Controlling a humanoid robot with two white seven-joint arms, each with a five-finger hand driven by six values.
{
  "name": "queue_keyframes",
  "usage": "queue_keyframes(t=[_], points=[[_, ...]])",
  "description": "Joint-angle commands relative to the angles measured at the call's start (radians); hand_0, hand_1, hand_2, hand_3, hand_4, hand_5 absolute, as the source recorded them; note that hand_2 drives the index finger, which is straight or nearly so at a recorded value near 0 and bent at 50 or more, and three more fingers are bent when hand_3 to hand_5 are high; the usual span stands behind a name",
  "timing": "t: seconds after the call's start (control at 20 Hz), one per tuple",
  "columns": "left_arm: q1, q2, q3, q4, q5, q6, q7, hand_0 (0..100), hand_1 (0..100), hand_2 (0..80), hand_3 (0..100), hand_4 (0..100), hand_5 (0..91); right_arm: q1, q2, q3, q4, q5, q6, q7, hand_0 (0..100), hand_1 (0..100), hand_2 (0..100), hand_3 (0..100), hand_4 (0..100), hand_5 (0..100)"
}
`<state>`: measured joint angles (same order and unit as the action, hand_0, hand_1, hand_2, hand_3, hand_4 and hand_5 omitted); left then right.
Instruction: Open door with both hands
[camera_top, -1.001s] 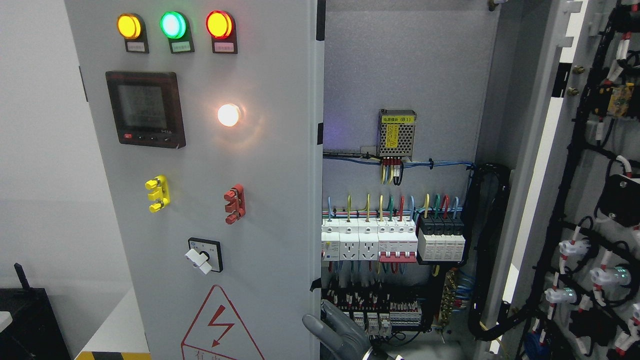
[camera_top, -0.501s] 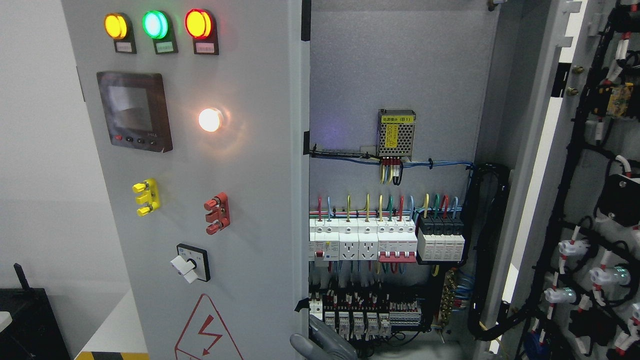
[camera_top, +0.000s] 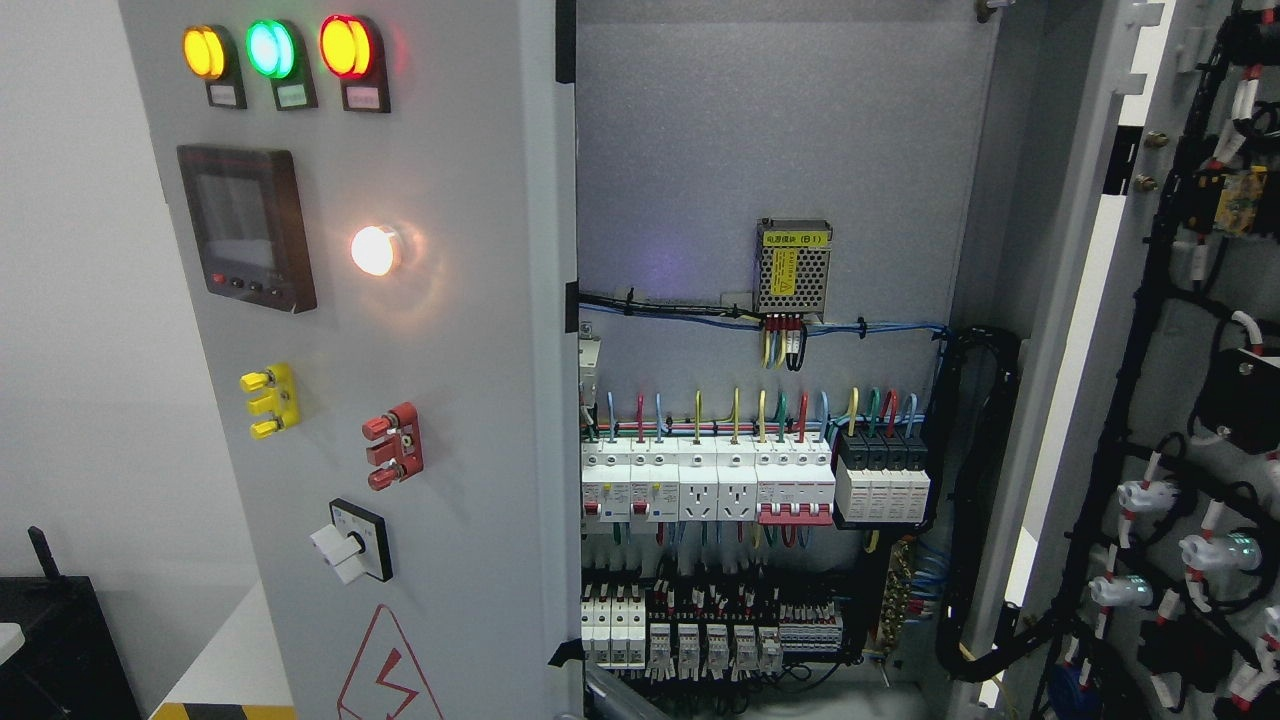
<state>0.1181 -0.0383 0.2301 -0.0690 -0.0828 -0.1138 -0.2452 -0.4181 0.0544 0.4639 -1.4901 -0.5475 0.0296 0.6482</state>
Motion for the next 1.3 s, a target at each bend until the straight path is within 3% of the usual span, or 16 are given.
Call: queue_keyframes(t=[0.0,0.55,0.7,0.9,1.1,1.25], points=[[0.000,0.000,0.000,0.000,0.000,0.000,0.000,12,39,0.0,0,0,0.0,0.010,-0.004,0.097,-0.047,-0.006,0.007,0.001,12,39,0,0,0,0],[0.000,0.000,0.000,0.000,0.000,0.000,0.000,12,39,0.0,0,0,0.0,0.013,0.001,0.191,-0.084,-0.029,0.009,0.005,12,39,0,0,0,0],[0.000,0.000,0.000,0.000,0.000,0.000,0.000,12,39,0.0,0,0,0.0,0.018,0.002,0.220,-0.098,-0.029,0.009,0.036,12,39,0,0,0,0],[0.000,0.000,0.000,0.000,0.000,0.000,0.000,12,39,0.0,0,0,0.0,0.019,0.010,0.242,-0.099,-0.028,0.010,0.036,12,39,0,0,0,0],[0.000,0.000,0.000,0.000,0.000,0.000,0.000,12,39,0.0,0,0,0.0,0.018,0.021,0.252,-0.098,-0.026,0.079,0.028,12,39,0,0,0,0],[0.000,0.000,0.000,0.000,0.000,0.000,0.000,12,39,0.0,0,0,0.0,0.013,0.024,0.271,-0.092,-0.025,0.084,0.027,12,39,0,0,0,0]])
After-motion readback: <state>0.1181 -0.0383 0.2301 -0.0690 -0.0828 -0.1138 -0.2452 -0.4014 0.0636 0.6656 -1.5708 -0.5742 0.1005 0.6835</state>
